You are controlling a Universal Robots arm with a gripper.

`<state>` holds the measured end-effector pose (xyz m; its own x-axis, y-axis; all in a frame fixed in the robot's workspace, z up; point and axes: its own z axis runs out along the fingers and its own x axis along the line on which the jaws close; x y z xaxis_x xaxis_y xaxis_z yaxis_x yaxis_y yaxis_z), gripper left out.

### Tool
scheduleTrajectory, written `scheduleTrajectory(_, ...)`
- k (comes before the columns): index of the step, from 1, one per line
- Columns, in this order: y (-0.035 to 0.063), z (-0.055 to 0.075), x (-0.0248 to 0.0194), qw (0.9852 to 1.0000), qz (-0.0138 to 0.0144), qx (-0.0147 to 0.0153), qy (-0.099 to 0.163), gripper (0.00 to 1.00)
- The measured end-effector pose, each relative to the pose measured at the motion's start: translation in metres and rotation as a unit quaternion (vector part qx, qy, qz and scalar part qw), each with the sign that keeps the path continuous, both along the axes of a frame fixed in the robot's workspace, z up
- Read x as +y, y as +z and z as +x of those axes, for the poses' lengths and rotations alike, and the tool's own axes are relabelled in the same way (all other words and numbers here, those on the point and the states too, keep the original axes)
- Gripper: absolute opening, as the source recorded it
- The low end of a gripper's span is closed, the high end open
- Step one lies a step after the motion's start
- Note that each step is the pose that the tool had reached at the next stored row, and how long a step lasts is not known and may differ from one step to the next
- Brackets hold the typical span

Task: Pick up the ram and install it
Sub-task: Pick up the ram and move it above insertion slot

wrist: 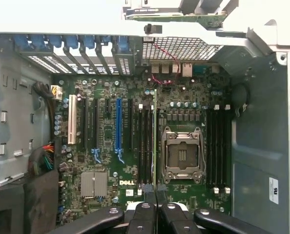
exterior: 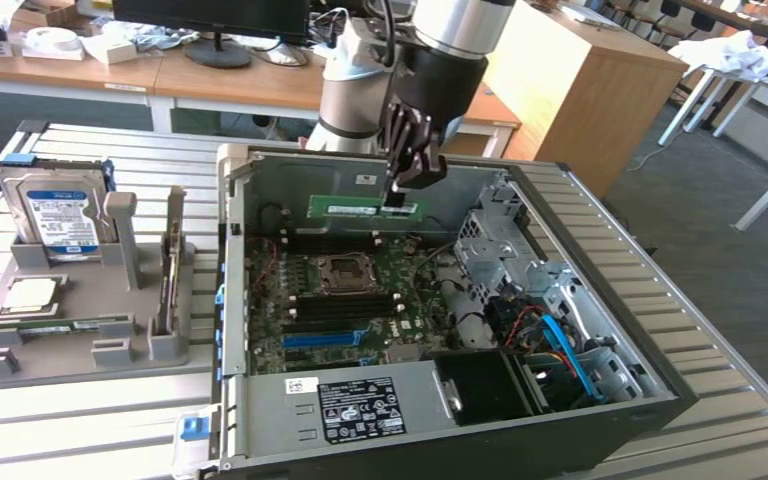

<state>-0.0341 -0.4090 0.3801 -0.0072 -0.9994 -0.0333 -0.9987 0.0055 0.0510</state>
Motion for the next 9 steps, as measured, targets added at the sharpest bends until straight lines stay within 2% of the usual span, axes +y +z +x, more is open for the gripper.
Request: scheduleTrajectory(9, -0.0165, 0.000, 0.0000, 1.0000, 0.0000, -0.0002, 0.000, 0.12)
